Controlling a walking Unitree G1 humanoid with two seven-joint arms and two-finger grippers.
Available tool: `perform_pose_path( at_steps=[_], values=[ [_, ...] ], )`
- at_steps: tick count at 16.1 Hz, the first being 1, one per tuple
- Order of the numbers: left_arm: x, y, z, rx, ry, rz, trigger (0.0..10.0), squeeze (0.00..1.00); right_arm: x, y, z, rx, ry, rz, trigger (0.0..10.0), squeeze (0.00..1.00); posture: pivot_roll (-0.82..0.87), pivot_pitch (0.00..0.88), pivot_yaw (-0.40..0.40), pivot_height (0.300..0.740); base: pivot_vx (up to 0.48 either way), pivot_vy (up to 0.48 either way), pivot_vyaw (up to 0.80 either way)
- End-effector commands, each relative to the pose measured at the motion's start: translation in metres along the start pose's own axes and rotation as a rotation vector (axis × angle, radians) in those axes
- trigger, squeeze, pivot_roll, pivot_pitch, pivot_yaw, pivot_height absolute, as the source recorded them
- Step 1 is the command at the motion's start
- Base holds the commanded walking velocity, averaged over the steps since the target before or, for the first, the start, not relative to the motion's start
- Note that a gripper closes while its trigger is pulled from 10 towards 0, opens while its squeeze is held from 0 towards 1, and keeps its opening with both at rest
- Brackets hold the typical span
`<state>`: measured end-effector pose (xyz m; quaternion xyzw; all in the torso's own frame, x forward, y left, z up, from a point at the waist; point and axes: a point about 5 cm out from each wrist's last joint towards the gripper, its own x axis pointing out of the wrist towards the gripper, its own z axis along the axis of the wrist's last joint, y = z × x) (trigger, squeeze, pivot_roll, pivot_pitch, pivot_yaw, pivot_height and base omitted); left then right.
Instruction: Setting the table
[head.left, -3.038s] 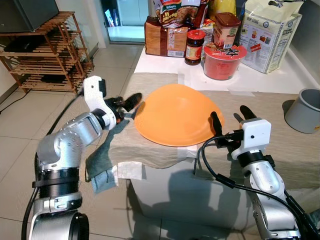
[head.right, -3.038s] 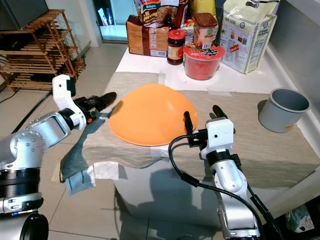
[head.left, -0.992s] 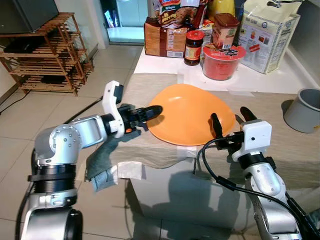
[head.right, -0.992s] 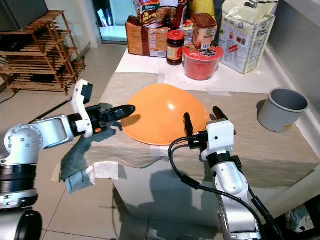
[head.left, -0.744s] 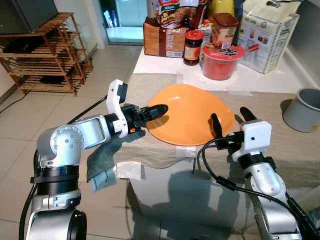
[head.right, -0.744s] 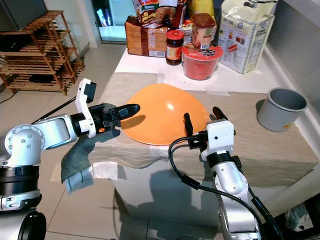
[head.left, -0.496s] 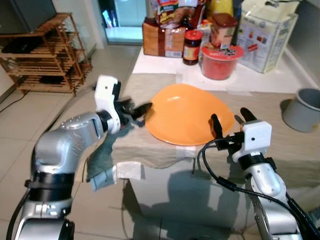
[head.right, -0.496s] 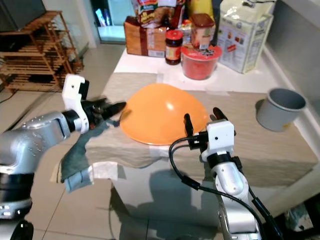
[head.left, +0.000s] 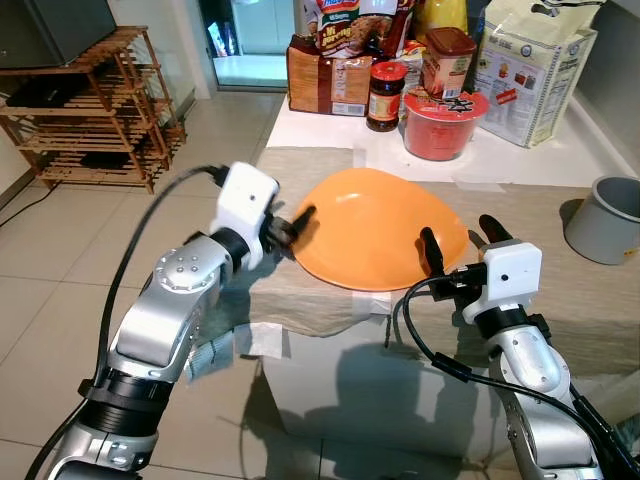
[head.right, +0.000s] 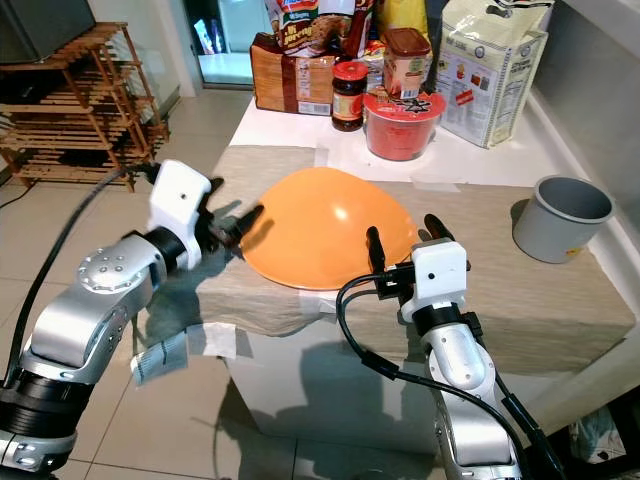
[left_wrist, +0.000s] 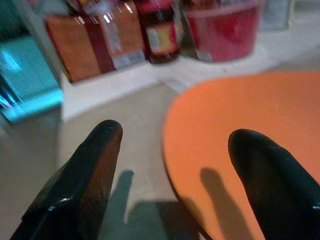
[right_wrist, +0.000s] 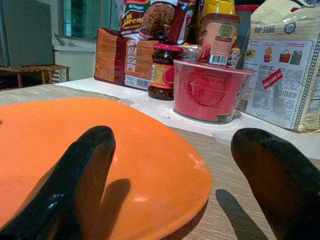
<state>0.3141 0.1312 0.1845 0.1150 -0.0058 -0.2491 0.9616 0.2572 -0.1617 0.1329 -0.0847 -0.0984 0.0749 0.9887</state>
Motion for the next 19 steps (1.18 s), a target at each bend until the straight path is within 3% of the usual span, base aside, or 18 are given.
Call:
perform_pose_path(
  at_steps=[1, 4, 8, 11, 19],
  values=[
    [0.0, 0.007, 0.004, 0.021, -0.03, 0.037, 0.0, 0.0, 0.003, 0.003, 0.0, -0.003, -0.002, 0.02, 10.0, 0.0, -0.12, 0.0, 0.054, 0.736, 0.0, 0.0, 0.0],
    [0.001, 0.007, -0.003, 0.007, -0.04, 0.1, 0.0, 0.0, 0.004, 0.004, 0.0, 0.002, -0.005, 0.018, 10.0, 0.0, -0.12, 0.0, 0.062, 0.736, 0.0, 0.0, 0.0],
    [0.0, 0.005, -0.031, -0.107, -0.045, 0.237, 0.0, 0.0, 0.009, 0.007, -0.001, 0.009, -0.018, 0.02, 10.0, 0.0, -0.12, 0.0, 0.062, 0.736, 0.0, 0.0, 0.0],
    [0.001, -0.005, -0.029, -0.112, -0.071, 0.202, 0.0, 0.0, 0.011, 0.007, 0.002, 0.007, -0.036, 0.024, 10.0, 0.0, -0.12, 0.0, 0.059, 0.736, 0.0, 0.0, 0.0],
    [0.007, -0.006, -0.025, -0.123, -0.092, 0.143, 0.0, 0.0, 0.01, 0.007, 0.002, 0.008, -0.039, 0.022, 10.0, 0.0, -0.12, 0.0, 0.059, 0.736, 0.0, 0.0, 0.0]
  ],
)
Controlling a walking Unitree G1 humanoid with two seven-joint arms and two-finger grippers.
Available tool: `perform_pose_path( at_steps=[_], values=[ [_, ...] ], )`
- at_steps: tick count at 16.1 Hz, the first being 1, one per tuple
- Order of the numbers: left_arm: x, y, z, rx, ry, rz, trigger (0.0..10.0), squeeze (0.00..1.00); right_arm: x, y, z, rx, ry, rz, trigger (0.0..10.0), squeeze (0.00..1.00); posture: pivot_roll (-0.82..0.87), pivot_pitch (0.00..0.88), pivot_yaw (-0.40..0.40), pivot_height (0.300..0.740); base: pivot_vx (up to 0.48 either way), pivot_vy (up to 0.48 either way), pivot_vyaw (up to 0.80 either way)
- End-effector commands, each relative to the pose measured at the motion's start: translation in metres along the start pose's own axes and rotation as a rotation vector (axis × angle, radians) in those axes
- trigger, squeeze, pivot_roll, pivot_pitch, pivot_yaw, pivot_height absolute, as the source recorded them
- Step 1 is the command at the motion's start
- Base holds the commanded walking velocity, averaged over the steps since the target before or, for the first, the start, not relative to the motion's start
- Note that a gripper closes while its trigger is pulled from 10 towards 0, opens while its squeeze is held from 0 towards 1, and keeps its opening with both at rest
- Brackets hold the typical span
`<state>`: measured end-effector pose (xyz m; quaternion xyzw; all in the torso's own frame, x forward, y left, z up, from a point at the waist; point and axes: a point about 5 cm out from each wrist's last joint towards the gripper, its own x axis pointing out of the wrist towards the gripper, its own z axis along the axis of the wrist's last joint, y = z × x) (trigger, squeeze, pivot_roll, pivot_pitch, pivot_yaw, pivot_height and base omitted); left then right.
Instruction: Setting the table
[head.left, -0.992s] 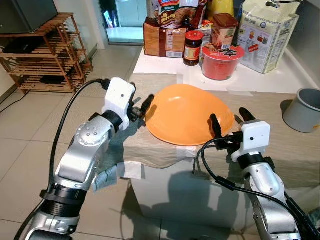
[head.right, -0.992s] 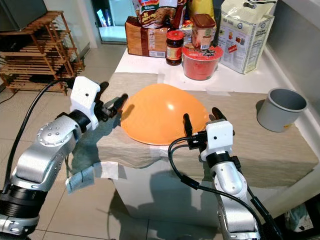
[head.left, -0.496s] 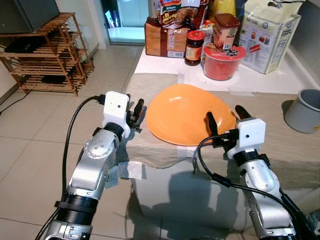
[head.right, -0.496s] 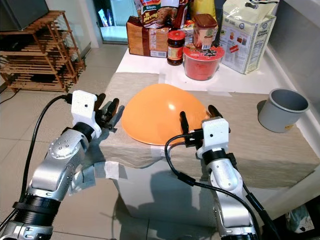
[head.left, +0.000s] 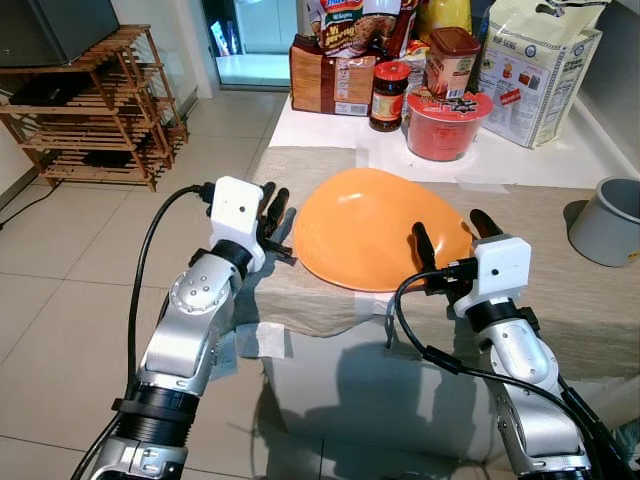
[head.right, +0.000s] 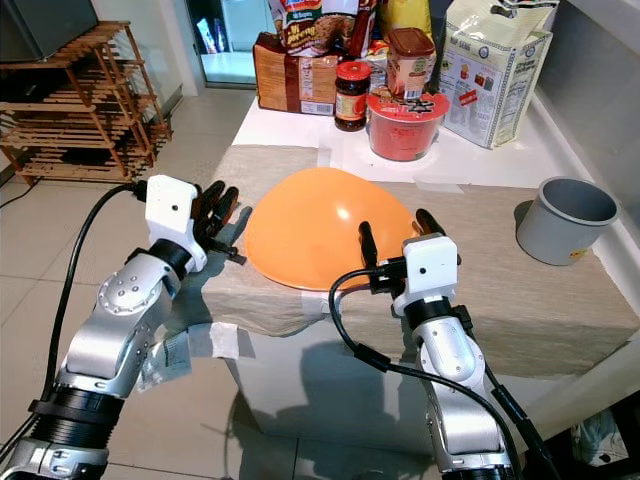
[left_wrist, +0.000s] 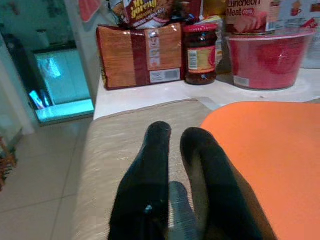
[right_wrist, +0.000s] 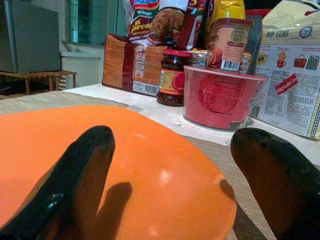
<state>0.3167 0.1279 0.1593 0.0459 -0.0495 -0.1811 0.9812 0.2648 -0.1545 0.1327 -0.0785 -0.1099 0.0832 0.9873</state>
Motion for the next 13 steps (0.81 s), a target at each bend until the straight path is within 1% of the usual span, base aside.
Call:
perform_pose_path(
  at_steps=[1, 2, 3, 4, 8, 10, 13],
  values=[
    [0.004, -0.001, -0.001, -0.016, 0.026, -0.034, 0.0, 0.0, 0.002, 0.001, 0.002, -0.004, -0.014, 0.008, 10.0, 0.0, -0.12, 0.0, 0.057, 0.736, 0.0, 0.0, 0.0],
    [0.006, -0.003, -0.001, -0.03, 0.046, -0.058, 0.0, 0.0, 0.002, 0.001, 0.002, -0.004, -0.015, 0.008, 10.0, 0.0, -0.11, 0.0, 0.057, 0.736, 0.0, 0.0, 0.0],
    [0.011, -0.006, -0.001, -0.053, 0.075, -0.096, 6.9, 0.0, 0.002, 0.001, 0.002, 0.002, -0.015, 0.007, 10.0, 0.0, -0.11, 0.0, 0.059, 0.736, 0.0, 0.0, 0.0],
    [0.014, -0.006, -0.002, -0.092, 0.101, -0.126, 10.0, 0.0, 0.004, 0.001, 0.002, 0.018, -0.015, 0.0, 10.0, 0.0, -0.12, 0.0, 0.061, 0.736, 0.0, 0.0, 0.0],
    [0.013, -0.018, -0.009, -0.029, 0.149, -0.243, 10.0, 0.0, 0.004, 0.001, 0.003, 0.019, -0.016, -0.005, 10.0, 0.0, -0.12, 0.0, 0.064, 0.736, 0.0, 0.0, 0.0],
    [0.015, -0.023, -0.009, -0.007, 0.181, -0.304, 10.0, 0.0, 0.005, -0.001, 0.004, 0.023, -0.021, -0.012, 10.0, 0.0, -0.12, 0.0, 0.066, 0.736, 0.0, 0.0, 0.0],
    [0.017, -0.025, -0.008, 0.01, 0.206, -0.352, 10.0, 0.0, 0.012, -0.007, 0.015, 0.122, -0.036, -0.049, 10.0, 0.0, -0.12, 0.0, 0.067, 0.736, 0.0, 0.0, 0.0]
  ],
)
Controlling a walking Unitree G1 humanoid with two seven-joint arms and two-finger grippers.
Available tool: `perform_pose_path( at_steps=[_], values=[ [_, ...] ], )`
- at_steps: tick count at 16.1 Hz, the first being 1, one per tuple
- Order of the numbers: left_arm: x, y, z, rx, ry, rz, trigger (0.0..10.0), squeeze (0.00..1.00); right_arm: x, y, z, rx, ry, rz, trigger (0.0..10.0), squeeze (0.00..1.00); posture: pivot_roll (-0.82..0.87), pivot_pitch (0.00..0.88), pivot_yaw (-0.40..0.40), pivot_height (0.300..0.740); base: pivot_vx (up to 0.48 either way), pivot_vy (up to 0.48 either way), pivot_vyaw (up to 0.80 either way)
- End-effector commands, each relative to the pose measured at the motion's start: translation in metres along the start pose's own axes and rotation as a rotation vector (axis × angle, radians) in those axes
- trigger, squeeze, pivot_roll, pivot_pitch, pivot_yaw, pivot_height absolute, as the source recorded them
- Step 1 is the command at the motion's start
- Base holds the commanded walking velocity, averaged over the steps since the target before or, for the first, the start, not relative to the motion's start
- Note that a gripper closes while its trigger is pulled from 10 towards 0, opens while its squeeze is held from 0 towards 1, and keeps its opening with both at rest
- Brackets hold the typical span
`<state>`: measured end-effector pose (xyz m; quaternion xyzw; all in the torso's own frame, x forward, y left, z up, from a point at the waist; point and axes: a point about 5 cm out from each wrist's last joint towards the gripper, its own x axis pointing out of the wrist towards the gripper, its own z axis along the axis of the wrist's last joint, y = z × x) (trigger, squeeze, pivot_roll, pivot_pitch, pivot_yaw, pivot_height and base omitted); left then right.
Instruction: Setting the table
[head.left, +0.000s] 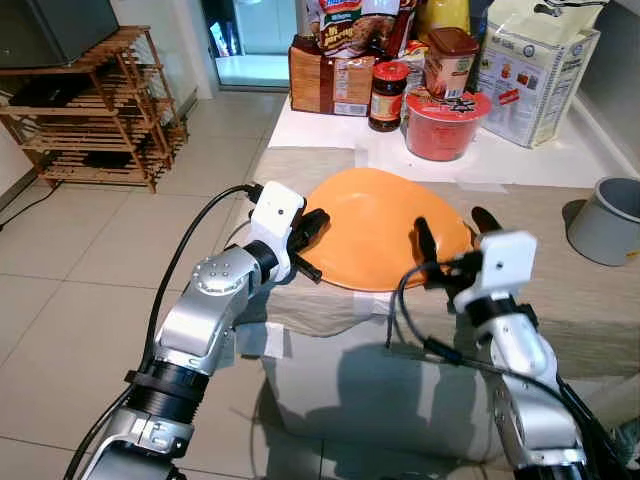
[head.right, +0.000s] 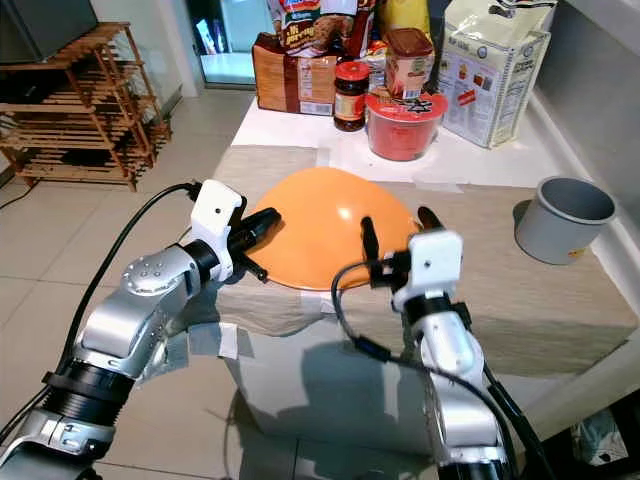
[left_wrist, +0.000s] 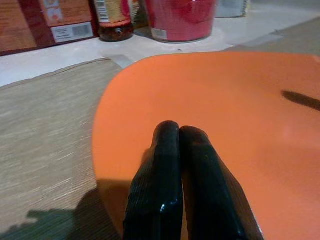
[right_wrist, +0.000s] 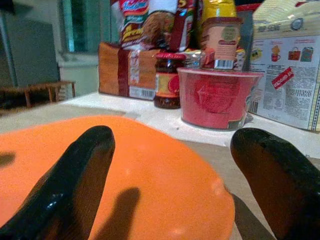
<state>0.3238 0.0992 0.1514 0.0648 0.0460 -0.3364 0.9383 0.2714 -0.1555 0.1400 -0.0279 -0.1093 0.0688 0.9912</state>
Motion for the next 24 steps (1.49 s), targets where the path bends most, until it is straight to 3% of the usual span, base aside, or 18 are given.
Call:
perform_pose_path(
  at_steps=[1, 8, 10, 11, 12, 13, 18, 24],
  values=[
    [0.001, 0.0, -0.002, 0.019, 0.038, -0.022, 10.0, 0.0, 0.005, -0.003, 0.012, 0.036, -0.033, -0.014, 10.0, 0.0, -0.12, 0.0, 0.067, 0.736, 0.0, 0.0, 0.0],
    [-0.005, -0.005, -0.01, 0.014, 0.107, -0.125, 10.0, 0.0, 0.013, -0.01, 0.008, 0.392, 0.088, -0.083, 10.0, 0.0, -0.11, 0.0, 0.065, 0.736, 0.0, 0.0, 0.0],
    [-0.006, -0.007, -0.011, 0.009, 0.11, -0.137, 10.0, 0.0, 0.013, -0.009, 0.007, 0.441, 0.105, -0.083, 10.0, 0.0, -0.11, 0.0, 0.064, 0.736, 0.0, 0.0, 0.0],
    [-0.008, -0.008, -0.013, -0.002, 0.11, -0.145, 10.0, 0.0, 0.013, -0.008, 0.005, 0.505, 0.127, -0.082, 10.0, 0.0, -0.11, 0.0, 0.061, 0.736, 0.0, 0.0, 0.0],
    [-0.01, -0.009, -0.014, -0.039, 0.103, -0.157, 10.0, 0.0, 0.013, -0.007, 0.002, 0.624, 0.166, -0.084, 10.0, 0.0, -0.11, 0.0, 0.058, 0.736, 0.0, 0.0, 0.0],
    [-0.012, -0.01, -0.016, -0.059, 0.104, -0.16, 10.0, 0.0, 0.013, -0.008, 0.001, 0.672, 0.183, -0.086, 10.0, 0.0, -0.11, 0.0, 0.058, 0.736, 0.0, 0.0, 0.0],
    [-0.016, -0.015, -0.023, -0.154, 0.116, -0.172, 10.0, 0.0, 0.01, -0.006, -0.005, 0.704, 0.251, -0.06, 10.0, 0.0, -0.11, 0.0, 0.055, 0.736, 0.0, 0.0, 0.0],
    [-0.018, -0.022, -0.02, -0.204, 0.087, -0.209, 10.0, 0.0, 0.017, 0.022, -0.018, 0.794, 0.365, 0.125, 10.0, 0.0, -0.11, 0.0, 0.06, 0.736, 0.0, 0.0, 0.0]
  ],
)
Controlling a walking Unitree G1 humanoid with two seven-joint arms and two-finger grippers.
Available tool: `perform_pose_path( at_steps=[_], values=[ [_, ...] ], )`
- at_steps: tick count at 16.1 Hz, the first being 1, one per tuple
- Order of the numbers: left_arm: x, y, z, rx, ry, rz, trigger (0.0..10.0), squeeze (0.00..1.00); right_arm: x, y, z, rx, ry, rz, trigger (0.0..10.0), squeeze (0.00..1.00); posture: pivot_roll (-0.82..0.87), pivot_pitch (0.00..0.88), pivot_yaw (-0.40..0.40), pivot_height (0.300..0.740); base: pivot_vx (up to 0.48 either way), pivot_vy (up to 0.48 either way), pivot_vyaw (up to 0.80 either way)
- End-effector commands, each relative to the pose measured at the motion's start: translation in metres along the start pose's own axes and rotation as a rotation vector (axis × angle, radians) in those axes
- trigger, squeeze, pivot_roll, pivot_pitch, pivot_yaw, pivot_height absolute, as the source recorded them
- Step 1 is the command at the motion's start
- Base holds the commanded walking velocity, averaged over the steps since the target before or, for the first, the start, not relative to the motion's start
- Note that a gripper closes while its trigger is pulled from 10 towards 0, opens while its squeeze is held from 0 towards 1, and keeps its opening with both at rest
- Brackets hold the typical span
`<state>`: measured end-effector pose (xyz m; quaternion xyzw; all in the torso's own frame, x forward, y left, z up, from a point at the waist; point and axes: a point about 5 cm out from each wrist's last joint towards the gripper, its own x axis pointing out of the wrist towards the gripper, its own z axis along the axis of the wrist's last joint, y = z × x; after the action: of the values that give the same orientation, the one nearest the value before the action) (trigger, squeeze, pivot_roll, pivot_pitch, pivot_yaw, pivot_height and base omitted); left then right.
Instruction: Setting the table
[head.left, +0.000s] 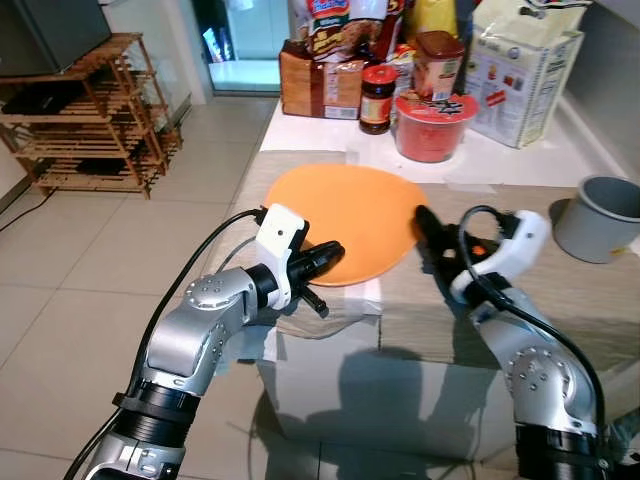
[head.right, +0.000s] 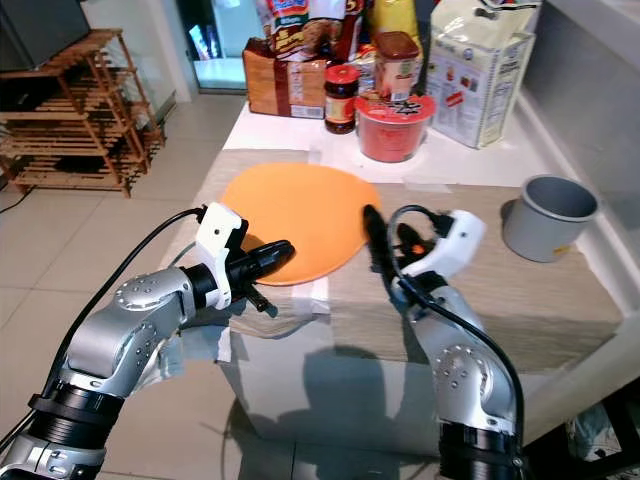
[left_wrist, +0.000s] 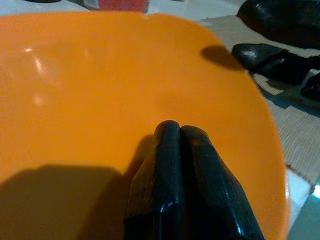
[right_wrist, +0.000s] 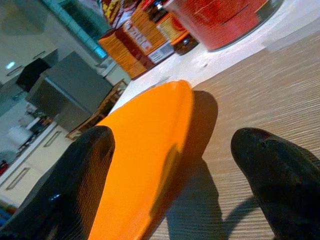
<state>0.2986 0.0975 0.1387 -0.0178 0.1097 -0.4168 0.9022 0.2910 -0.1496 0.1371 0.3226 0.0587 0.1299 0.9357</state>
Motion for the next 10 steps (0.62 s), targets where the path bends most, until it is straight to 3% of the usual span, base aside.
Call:
perform_pose_path(
  at_steps=[1, 4, 8, 9, 10],
  values=[
    [0.0, -0.003, -0.007, -0.022, 0.029, -0.019, 10.0, 0.0, 0.006, 0.009, -0.023, 0.052, 0.115, 0.052, 10.0, 0.0, -0.1, 0.0, 0.062, 0.736, 0.0, 0.0, 0.0],
    [-0.002, -0.005, -0.006, -0.035, 0.025, -0.029, 10.0, 0.0, 0.011, 0.013, -0.02, 0.055, 0.103, 0.081, 10.0, 0.0, -0.1, 0.0, 0.06, 0.736, 0.0, 0.0, 0.0],
    [-0.002, -0.005, -0.004, -0.03, 0.022, -0.029, 10.0, 0.0, 0.01, 0.013, -0.008, -0.216, 0.012, 0.062, 10.0, 0.0, -0.1, 0.0, 0.061, 0.736, 0.0, 0.0, 0.0],
    [-0.001, -0.005, -0.003, -0.024, 0.018, -0.023, 10.0, 0.0, 0.008, 0.013, -0.006, -0.358, -0.017, 0.05, 10.0, 0.0, -0.1, 0.0, 0.06, 0.736, 0.0, 0.0, 0.0],
    [-0.001, -0.005, -0.001, -0.018, 0.013, -0.018, 10.0, 0.0, 0.006, 0.013, -0.004, -0.423, -0.039, 0.044, 10.0, 0.0, -0.1, 0.0, 0.06, 0.736, 0.0, 0.0, 0.0]
  ],
)
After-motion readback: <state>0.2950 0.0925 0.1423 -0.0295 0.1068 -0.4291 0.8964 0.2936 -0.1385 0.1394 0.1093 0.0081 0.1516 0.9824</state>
